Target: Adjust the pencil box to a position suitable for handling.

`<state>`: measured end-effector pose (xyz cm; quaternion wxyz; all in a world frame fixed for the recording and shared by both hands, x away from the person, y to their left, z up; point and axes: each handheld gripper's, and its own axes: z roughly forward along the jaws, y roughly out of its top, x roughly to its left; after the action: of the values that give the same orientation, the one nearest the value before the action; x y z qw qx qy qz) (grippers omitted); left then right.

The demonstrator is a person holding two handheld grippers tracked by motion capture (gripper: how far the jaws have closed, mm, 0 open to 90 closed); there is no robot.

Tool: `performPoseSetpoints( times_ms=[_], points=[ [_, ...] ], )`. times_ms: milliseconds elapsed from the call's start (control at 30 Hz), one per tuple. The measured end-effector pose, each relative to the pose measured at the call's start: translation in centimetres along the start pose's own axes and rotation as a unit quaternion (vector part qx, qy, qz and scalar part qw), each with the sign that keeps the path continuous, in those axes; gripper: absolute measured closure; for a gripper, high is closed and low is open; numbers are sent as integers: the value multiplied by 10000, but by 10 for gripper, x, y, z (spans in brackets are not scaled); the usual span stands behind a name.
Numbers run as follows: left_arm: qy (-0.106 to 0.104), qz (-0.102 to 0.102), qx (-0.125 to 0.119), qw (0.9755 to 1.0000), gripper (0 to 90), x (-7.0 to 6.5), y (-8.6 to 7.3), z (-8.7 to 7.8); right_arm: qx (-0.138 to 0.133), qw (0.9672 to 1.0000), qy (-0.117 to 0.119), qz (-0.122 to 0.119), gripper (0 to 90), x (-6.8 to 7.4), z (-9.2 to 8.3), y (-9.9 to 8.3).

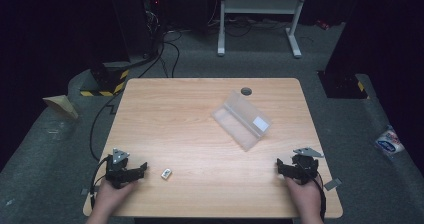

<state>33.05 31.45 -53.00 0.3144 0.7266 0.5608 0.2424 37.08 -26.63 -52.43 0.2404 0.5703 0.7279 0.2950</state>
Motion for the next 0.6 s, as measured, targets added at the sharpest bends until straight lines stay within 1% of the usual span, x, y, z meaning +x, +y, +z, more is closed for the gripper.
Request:
performPoseSetpoints(
  times_ms=[400, 433, 467, 500, 533, 600],
  points=[
    [17, 16, -4, 10000, 128, -1, 0, 0, -7, 10000, 3, 12, 115, 0, 0, 0],
    [13, 32, -4, 10000, 133, -1, 0, 0, -17, 10000, 32, -32, 139, 0, -1, -1],
    [-8, 30, -34, 10000, 138, -2, 0, 0, -13, 10000, 21, -11, 167, 0, -2, -1],
    [-8, 30, -34, 10000, 138, -2, 0, 0, -13, 10000, 21, -11, 167, 0, -2, -1],
    [-16, 32, -38, 10000, 138, -3, 0, 0, -14, 10000, 9, 32, 211, -2, -4, 0],
    [-16, 31, -38, 10000, 138, -3, 0, 0, 9, 10000, 48, 15, 227, -3, -5, 0]
  ],
)
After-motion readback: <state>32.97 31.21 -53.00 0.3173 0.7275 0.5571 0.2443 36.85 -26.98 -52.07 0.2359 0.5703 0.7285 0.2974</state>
